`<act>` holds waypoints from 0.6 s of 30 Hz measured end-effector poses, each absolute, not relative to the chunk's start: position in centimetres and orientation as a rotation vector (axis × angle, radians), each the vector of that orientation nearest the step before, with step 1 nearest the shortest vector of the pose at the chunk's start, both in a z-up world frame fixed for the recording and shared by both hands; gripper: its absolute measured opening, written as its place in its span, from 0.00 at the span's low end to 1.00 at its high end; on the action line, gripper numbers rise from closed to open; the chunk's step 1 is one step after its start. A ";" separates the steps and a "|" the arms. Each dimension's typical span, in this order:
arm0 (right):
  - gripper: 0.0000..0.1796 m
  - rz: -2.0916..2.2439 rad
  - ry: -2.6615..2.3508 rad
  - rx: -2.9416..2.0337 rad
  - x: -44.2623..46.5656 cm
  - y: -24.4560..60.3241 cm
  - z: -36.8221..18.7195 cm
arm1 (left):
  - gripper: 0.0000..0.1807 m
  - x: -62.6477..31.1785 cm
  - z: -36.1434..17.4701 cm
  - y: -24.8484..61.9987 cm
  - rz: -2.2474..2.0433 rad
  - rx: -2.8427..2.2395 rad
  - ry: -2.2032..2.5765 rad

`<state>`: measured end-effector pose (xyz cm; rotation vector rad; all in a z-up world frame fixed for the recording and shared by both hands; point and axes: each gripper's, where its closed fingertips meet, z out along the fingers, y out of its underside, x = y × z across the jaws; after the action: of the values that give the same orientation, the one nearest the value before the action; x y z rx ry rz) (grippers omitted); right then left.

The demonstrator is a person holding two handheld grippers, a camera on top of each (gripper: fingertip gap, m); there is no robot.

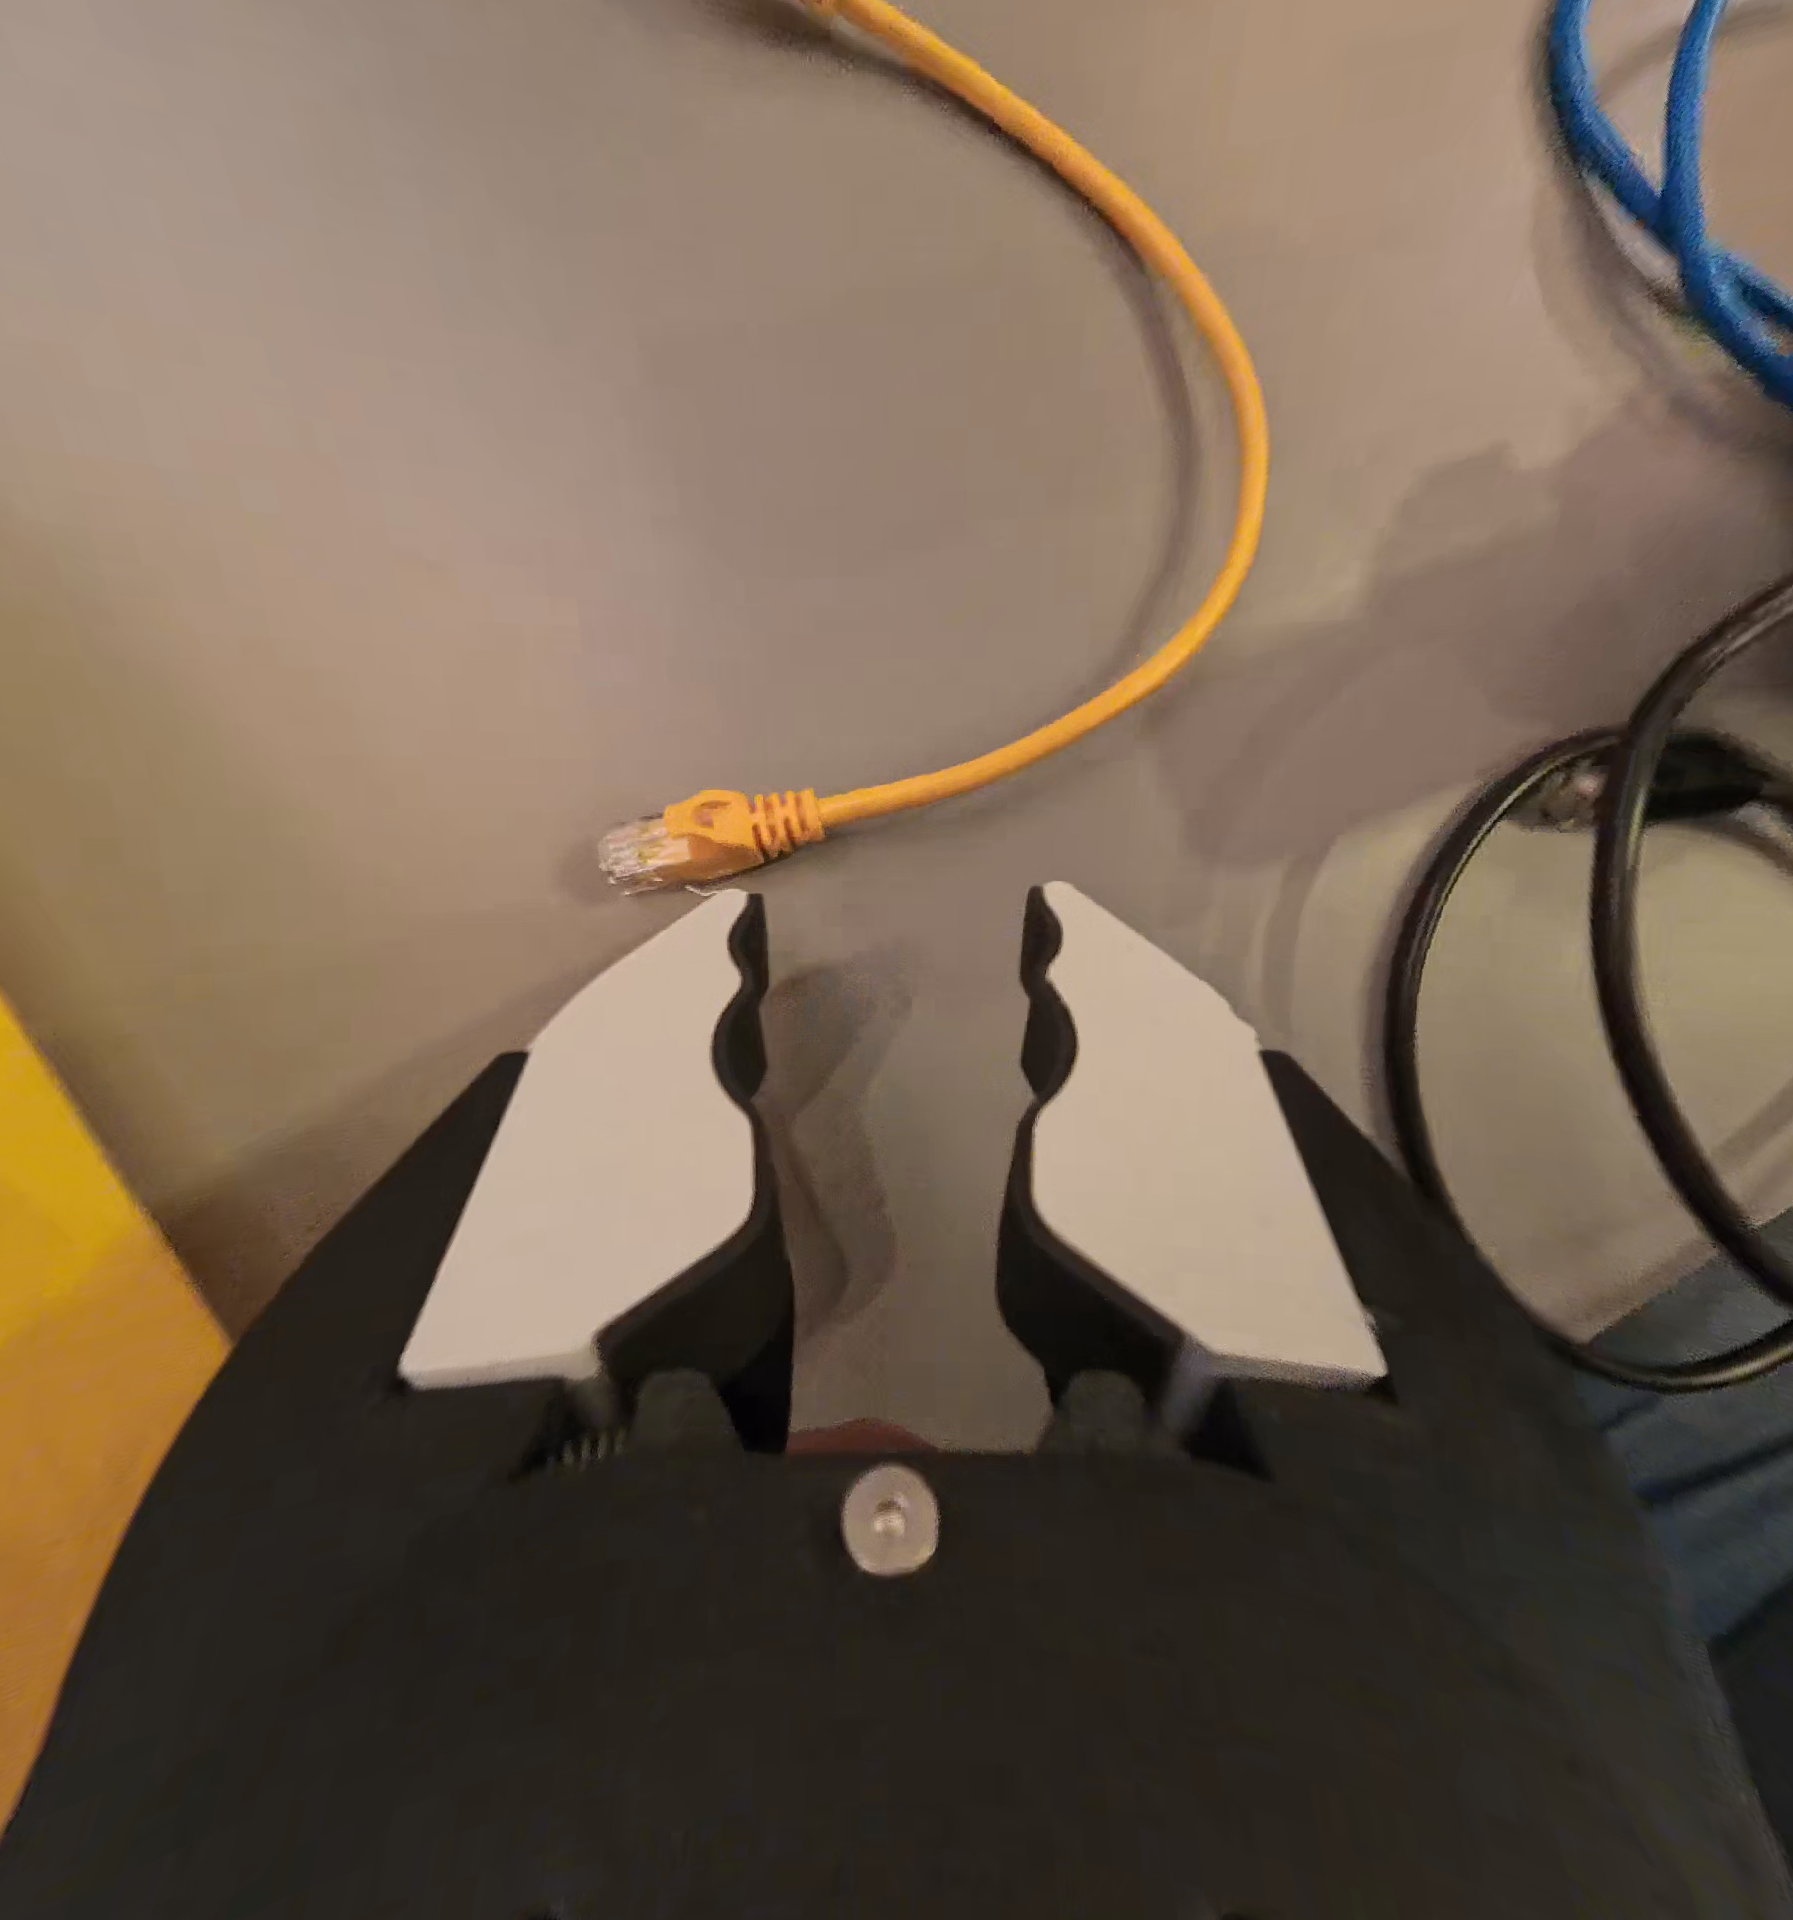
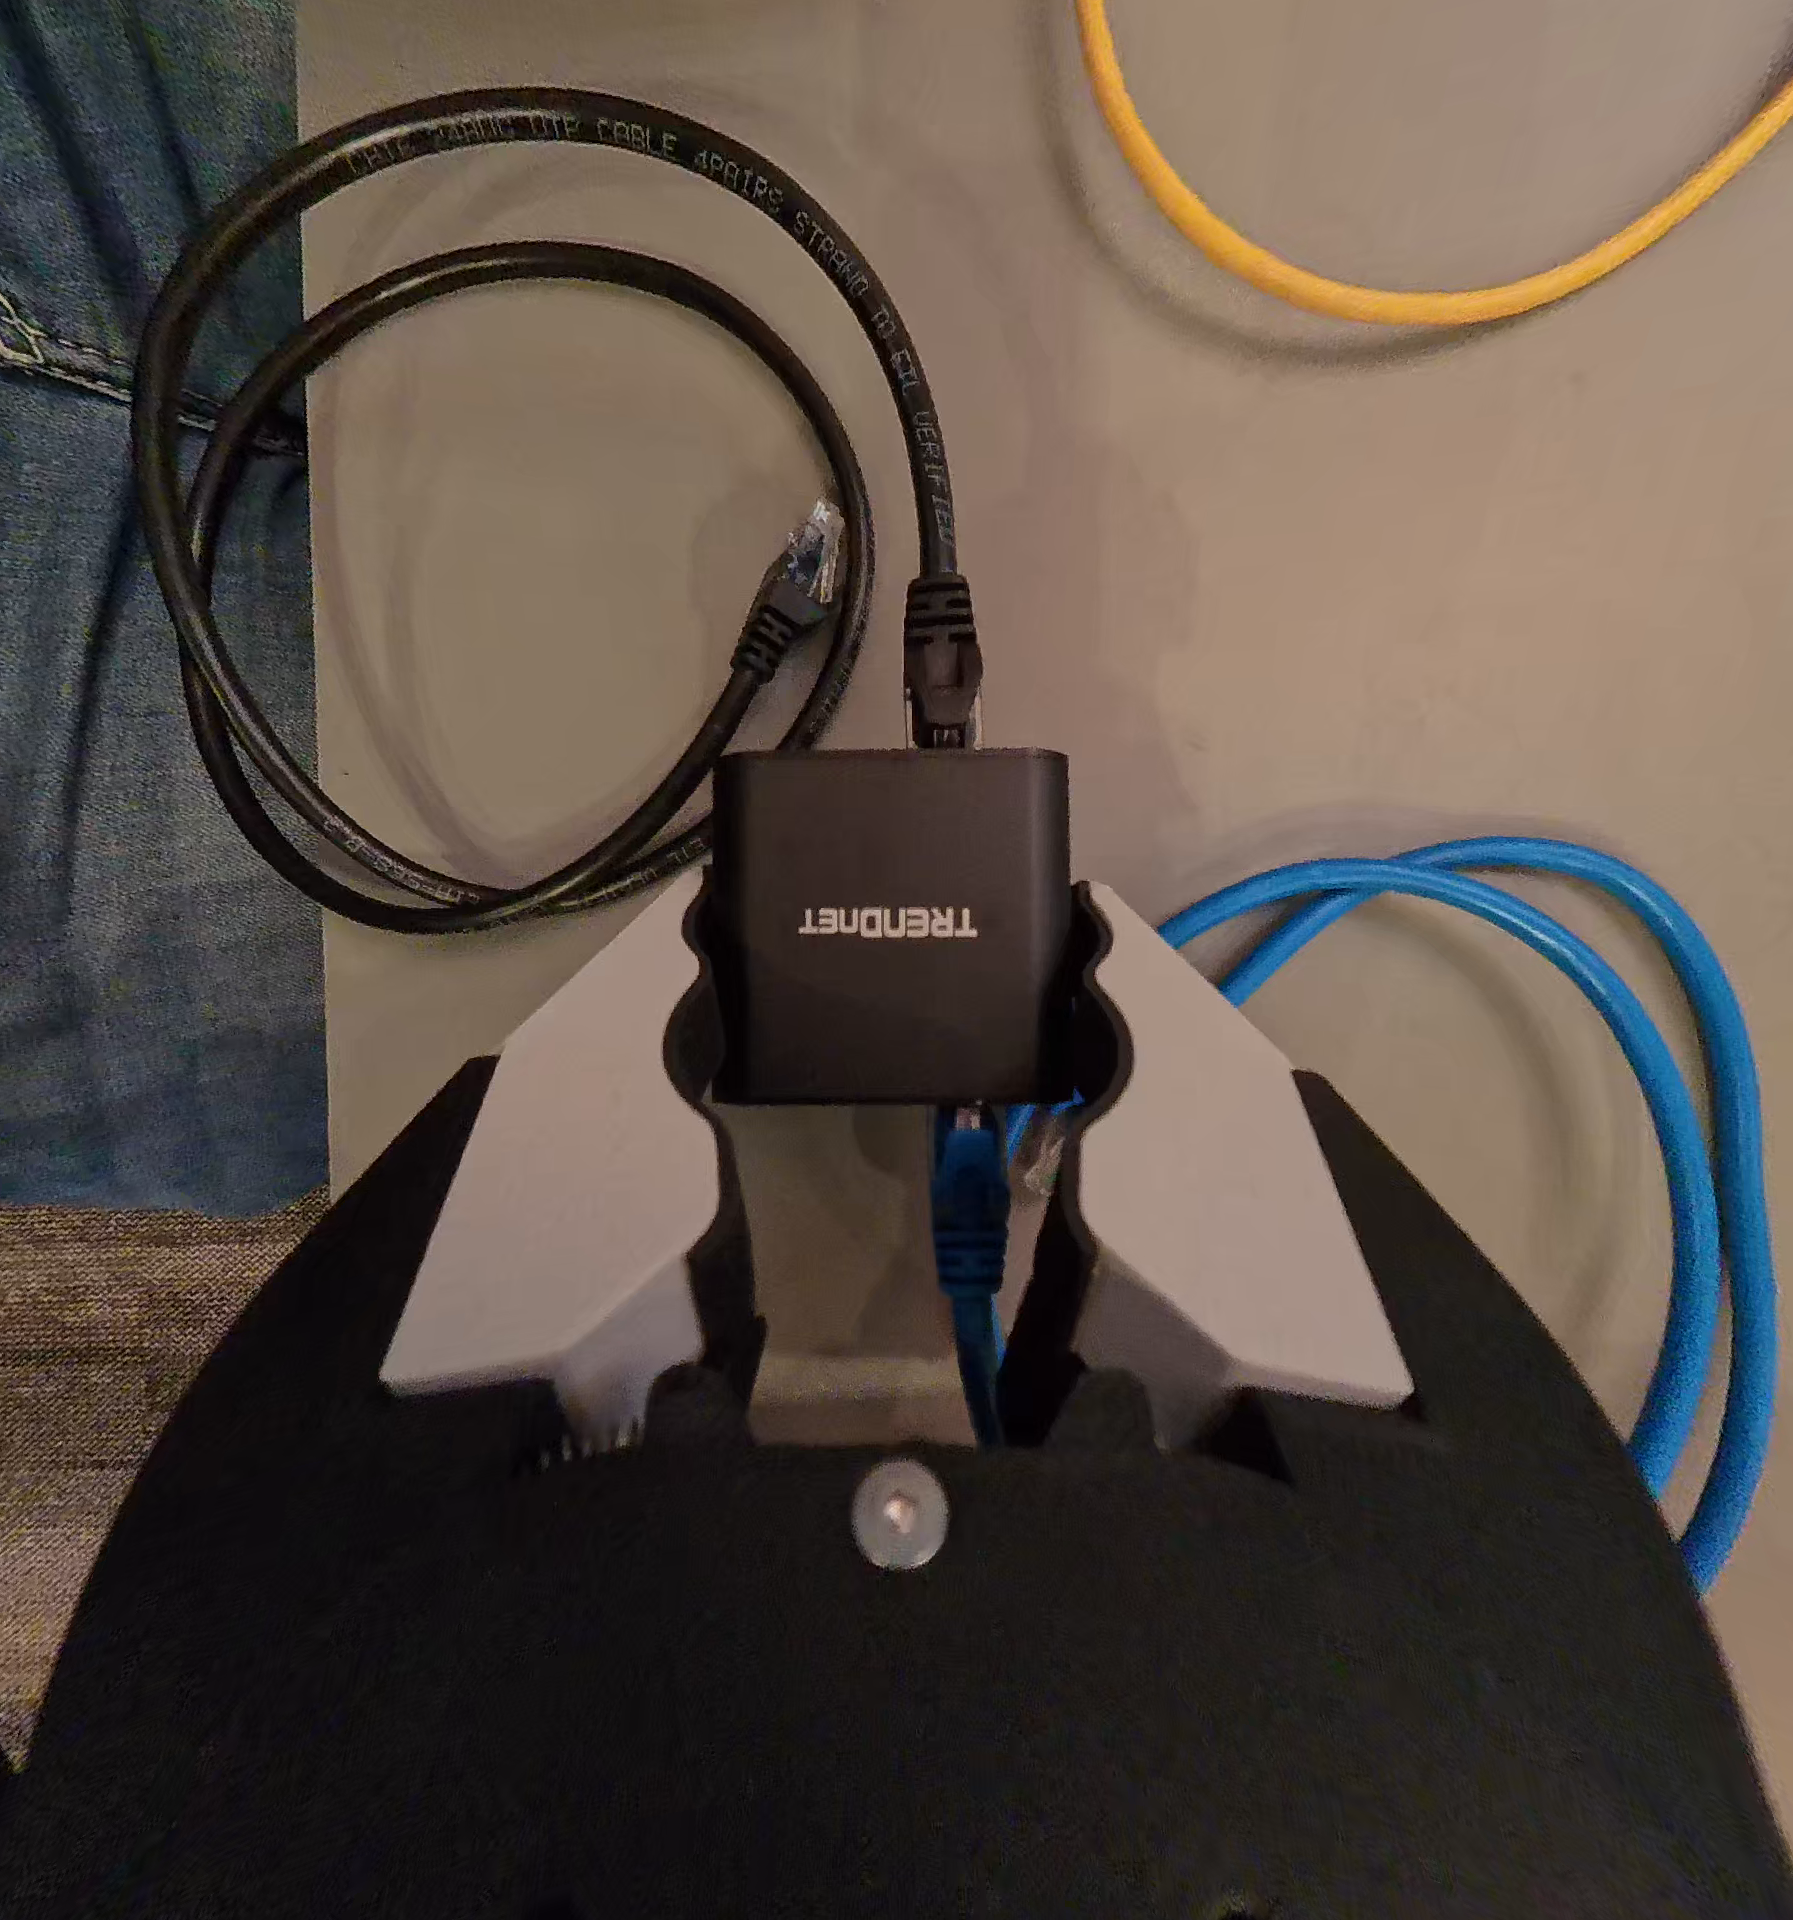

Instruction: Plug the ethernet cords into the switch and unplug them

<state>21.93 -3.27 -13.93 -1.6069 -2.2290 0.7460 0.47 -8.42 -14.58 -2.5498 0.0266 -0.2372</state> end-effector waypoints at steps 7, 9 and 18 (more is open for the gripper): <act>0.36 0.652 -2.214 -1.685 22.0 -2.1 -15.2 | 0.33 -0.3 -15.1 -5.8 -0.331 -2.492 -0.112; 0.36 0.648 -2.217 -1.683 21.7 -2.2 -15.5 | 0.34 -0.2 -15.1 -4.9 -0.349 -2.486 -0.121; 0.37 0.630 -2.220 -1.676 20.9 -2.6 -15.8 | 0.20 -2.0 -15.6 -1.1 -0.308 -2.468 -0.179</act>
<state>20.92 -2.56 -15.83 -1.6759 -2.2196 0.6303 -2.04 -1.12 -15.57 -2.4682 -0.1789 -0.3077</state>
